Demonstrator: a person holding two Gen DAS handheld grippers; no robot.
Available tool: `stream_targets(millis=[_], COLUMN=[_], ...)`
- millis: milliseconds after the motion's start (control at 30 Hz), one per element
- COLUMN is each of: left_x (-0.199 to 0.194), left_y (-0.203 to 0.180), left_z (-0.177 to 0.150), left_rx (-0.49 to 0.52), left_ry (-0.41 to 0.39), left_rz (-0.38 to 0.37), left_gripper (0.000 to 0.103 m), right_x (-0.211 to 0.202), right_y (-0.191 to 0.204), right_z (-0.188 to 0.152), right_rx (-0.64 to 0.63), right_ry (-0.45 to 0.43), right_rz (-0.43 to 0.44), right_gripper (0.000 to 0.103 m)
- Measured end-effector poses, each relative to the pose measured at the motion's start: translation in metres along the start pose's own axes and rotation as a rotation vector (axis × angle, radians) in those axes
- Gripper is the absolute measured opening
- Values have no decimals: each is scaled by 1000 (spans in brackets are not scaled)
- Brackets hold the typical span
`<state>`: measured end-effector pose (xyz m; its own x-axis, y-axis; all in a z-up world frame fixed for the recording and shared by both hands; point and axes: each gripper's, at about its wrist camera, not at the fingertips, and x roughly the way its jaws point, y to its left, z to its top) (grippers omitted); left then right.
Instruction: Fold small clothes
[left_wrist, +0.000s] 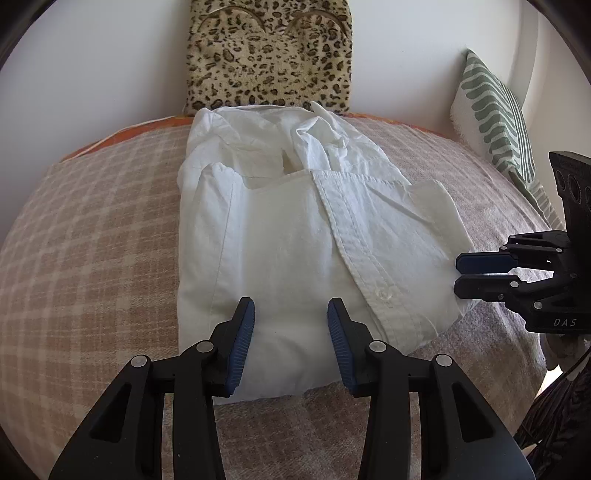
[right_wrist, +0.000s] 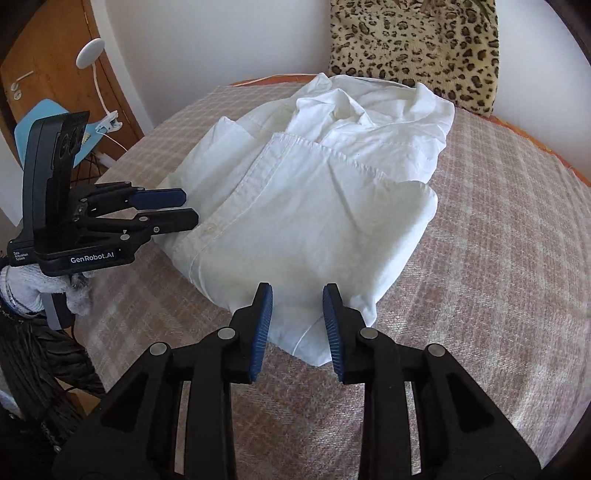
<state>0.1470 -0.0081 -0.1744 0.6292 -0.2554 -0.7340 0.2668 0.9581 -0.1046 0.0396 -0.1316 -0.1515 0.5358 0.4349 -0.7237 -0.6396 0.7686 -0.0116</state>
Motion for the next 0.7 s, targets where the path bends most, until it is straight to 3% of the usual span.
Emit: stream_targets(millis=[133,267,333,433,500,567,700], left_x=[-3,-16,-19,-7,-2,-9,-26], left_y=[1,19,31,56,70,67,47], left_z=[0,3,5,4,2,6,22], left_rx=[5,-88,-118,-193,-260,-239,-153], left_ry=[-11,-43,-54,-3,12,-22,-119], left_rz=[10,17,39,90,72,103,98], left_gripper=[39,39,39,39,41,40,38], right_x=[-1,-19,-25,-28,-29,-32,-37], right_y=[0,-7,-12,-18,-20,-20,-26], right_z=[0,7,11,16,18,20,21], right_rx=[1,72,106,131,144,153,213], right_ry=[-2,-53,-73,-86,-93,-101,-117], right_rz=[-5,70,59,50,49,45,8], right_gripper=[25,29,30,30,30,30,31])
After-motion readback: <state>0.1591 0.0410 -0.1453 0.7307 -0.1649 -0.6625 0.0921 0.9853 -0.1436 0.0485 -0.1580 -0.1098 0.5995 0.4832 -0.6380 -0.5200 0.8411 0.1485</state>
